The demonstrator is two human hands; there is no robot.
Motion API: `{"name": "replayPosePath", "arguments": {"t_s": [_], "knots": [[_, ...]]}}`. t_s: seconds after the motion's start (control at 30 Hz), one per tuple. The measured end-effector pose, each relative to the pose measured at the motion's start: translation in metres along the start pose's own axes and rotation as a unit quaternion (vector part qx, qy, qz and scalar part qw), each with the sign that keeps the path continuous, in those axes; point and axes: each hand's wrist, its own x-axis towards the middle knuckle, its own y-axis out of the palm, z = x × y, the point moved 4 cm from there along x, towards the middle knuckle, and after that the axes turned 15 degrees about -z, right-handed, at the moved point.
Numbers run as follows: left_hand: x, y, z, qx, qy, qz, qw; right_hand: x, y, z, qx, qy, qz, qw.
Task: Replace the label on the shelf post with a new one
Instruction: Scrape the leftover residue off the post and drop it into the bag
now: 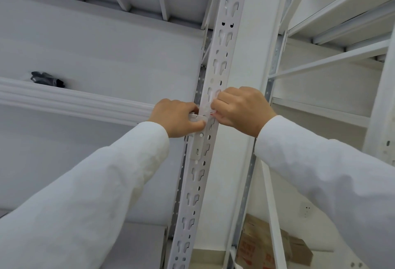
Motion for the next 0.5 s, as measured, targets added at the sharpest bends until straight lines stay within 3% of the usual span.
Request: {"name": "replayPosePath", "arguments": {"t_s": [0.3, 0.5], "knots": [[0.0035, -0.0043, -0.0039, -0.004, 0.007, -0.009, 1.0, 0.0016, 0.0017, -0.0068, 0.046, 0.057, 0.042, 0.996], [0.0037, -0.0012, -0.0019, -0.006, 0.004, -0.01, 1.0, 0.0017, -0.0003, 0.0001, 0.053, 0.136, 0.022, 0.989]]}}
